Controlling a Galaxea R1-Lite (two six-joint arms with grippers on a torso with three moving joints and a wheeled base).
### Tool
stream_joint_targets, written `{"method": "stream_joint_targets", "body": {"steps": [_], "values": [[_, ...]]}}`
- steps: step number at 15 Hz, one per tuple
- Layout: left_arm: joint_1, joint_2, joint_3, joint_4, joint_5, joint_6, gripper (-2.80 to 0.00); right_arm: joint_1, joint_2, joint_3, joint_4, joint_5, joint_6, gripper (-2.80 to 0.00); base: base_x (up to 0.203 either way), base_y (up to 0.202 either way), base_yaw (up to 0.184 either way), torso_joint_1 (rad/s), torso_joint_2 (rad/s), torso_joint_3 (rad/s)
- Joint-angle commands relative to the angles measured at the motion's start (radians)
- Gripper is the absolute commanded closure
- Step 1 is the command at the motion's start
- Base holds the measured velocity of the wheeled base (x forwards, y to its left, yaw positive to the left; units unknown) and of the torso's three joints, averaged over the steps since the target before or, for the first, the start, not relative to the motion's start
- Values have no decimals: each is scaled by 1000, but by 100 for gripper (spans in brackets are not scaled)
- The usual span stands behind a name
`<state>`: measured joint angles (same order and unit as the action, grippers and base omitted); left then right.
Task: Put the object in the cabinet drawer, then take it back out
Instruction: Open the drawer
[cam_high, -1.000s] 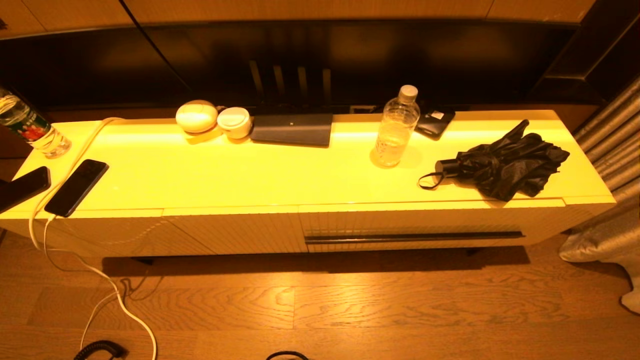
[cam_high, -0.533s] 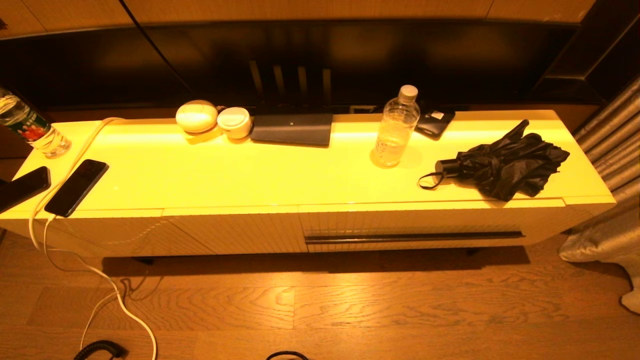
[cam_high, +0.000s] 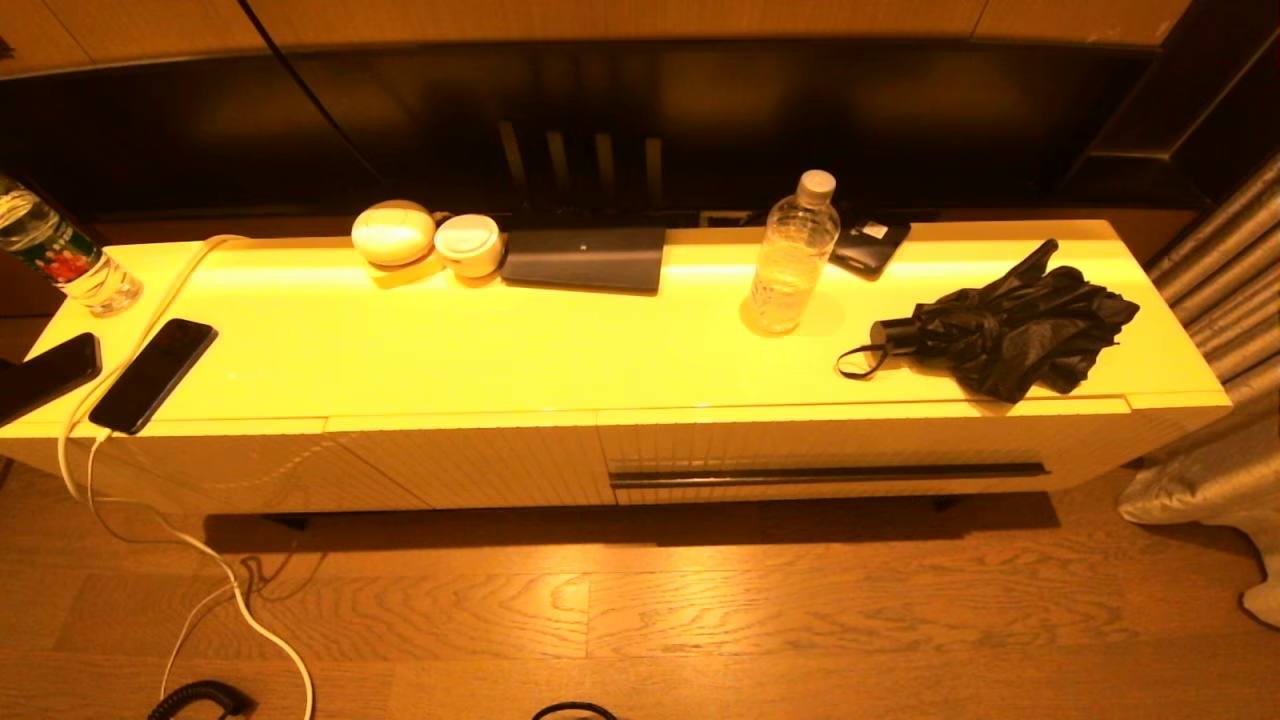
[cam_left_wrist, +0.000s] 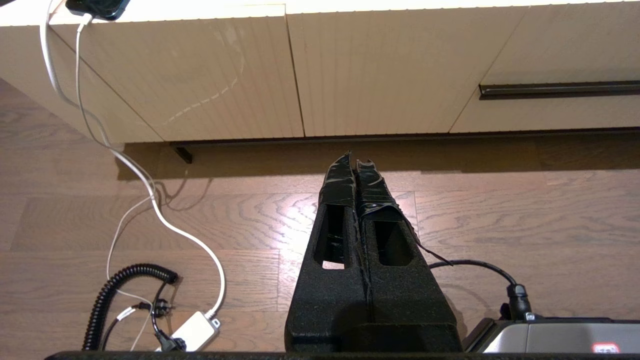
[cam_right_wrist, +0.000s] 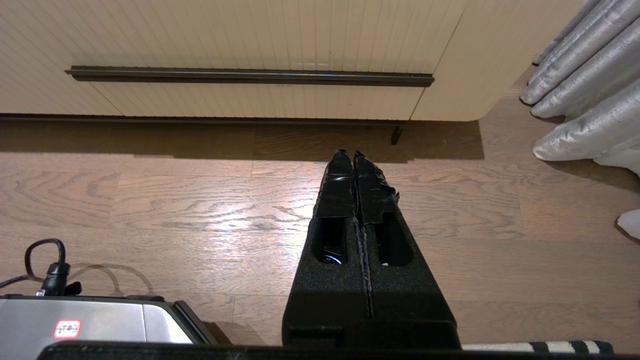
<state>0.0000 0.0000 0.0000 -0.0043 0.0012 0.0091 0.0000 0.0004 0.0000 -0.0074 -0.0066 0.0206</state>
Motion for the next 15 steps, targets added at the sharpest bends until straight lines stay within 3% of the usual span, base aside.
{"method": "stream_joint_targets", "body": {"steps": [1,5,11,13,15], "values": [[0,0,2,0,0,0,0,0,-2,-4,12,-1,-9,0,0,0,0,0,0,0],[0,0,2,0,0,0,0,0,2,-70,99,1,-23,0,0,0,0,0,0,0],[0,0,2,0,0,0,0,0,335,-474,193,24,-57,0,0,0,0,0,0,0],[0,0,2,0,0,0,0,1,487,-588,201,39,-124,0,0,0,0,0,0,0],[0,0,2,0,0,0,0,5,620,-650,206,103,-266,0,0,0,0,0,0,0]]}}
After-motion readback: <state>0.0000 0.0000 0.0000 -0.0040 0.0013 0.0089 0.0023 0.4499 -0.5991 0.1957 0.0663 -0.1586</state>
